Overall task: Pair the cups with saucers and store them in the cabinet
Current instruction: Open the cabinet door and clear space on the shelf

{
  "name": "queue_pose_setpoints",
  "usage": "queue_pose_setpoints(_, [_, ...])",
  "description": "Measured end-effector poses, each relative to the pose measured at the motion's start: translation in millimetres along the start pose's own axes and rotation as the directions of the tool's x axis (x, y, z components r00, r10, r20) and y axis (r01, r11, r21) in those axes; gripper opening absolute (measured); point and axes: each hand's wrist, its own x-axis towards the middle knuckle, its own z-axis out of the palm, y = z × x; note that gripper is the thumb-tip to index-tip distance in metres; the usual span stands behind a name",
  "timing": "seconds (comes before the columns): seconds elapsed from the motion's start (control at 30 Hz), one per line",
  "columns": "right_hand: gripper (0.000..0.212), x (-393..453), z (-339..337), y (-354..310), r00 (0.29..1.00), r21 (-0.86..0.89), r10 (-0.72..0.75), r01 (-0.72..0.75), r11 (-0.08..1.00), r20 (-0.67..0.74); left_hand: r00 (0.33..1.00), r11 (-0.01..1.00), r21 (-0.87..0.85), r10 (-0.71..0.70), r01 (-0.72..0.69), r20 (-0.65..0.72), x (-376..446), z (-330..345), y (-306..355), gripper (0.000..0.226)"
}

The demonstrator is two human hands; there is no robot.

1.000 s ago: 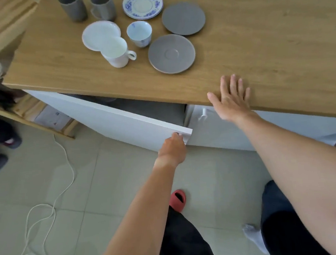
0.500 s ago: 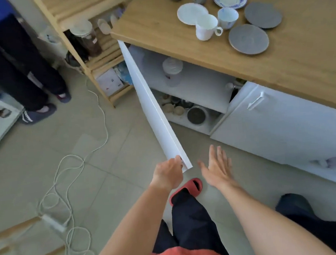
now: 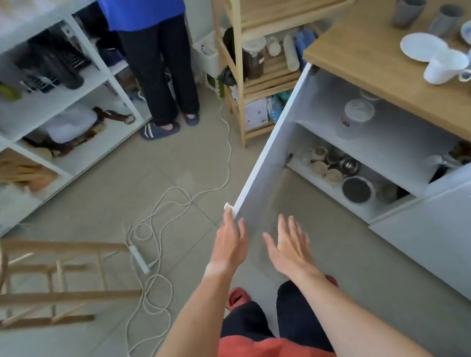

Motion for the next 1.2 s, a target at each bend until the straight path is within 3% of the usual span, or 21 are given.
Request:
queue_pose_setpoints(0.17, [0.072, 4, -2, -20, 0.999, -0.028, -0.033, 0.032, 0.999, -0.03, 0.997, 0.935, 0.346, -0.066, 0.074, -0.036, 58, -62, -12, 0.046])
queue_pose_setpoints(0.27, [0.072, 5, -8, -15, 0.998, -0.036, -0.01, 0.008, 0.999, -0.057, 0.995, 0.806, 0.585, -0.086, 0.093, -0.039, 69, -72, -17, 0.067])
queue_pose_setpoints(0.33, [0.072, 9, -15, -10, 0.998, -0.032, 0.009, -0.011, 0.999, -0.067, 0.994, 0.752, 0.651, -0.098, 0.107, -0.049, 75, -71, -20, 0.084])
queue_pose_setpoints(0.47, [0.072, 17, -28, 7, 0.994, -0.005, 0.065, -0.065, 0.998, -0.093, 0.986, 0.768, 0.621, -0.084, 0.158, -0.146, 77, -65, -19, 0.091])
queue_pose_setpoints(0.57, [0.072, 23, -38, 27, 0.989, 0.016, 0.115, -0.114, 0.993, -0.094, 0.965, 0.761, 0.646, 0.119, 0.064, -0.235, 65, -45, -23, 0.079])
queue_pose_setpoints(0.67, [0.072, 40, -57, 53, 0.978, 0.038, 0.187, -0.184, 0.982, -0.093, 0.944, 0.668, 0.703, 0.331, -0.244, 0.013, 67, -9, -11, 0.066])
queue_pose_setpoints(0.73, [0.072, 60, -76, 74, 0.964, 0.065, 0.247, -0.241, 0.968, -0.104, 0.901, 0.585, 0.705, 0.388, -0.401, 0.191, 87, 24, 14, 0.059])
queue_pose_setpoints(0.93, [0.074, 160, -137, 143, 0.91, 0.107, 0.372, -0.357, 0.928, -0.185, 0.904, 0.693, 0.583, 0.362, -0.423, 0.225, 186, 124, 114, 0.059])
queue_pose_setpoints(1.1, [0.069, 263, -162, 185, 0.868, 0.268, 0.414, -0.345, 0.9, -0.275, 0.871, 0.63, 0.608, 0.414, -0.483, 0.263, 285, 211, 147, 0.058])
queue_pose_setpoints(1.2, [0.064, 332, -168, 204, 0.851, 0.516, 0.461, -0.285, 0.808, -0.251, 0.849, 0.588, 0.623, 0.447, -0.516, 0.281, 341, 268, 153, 0.065])
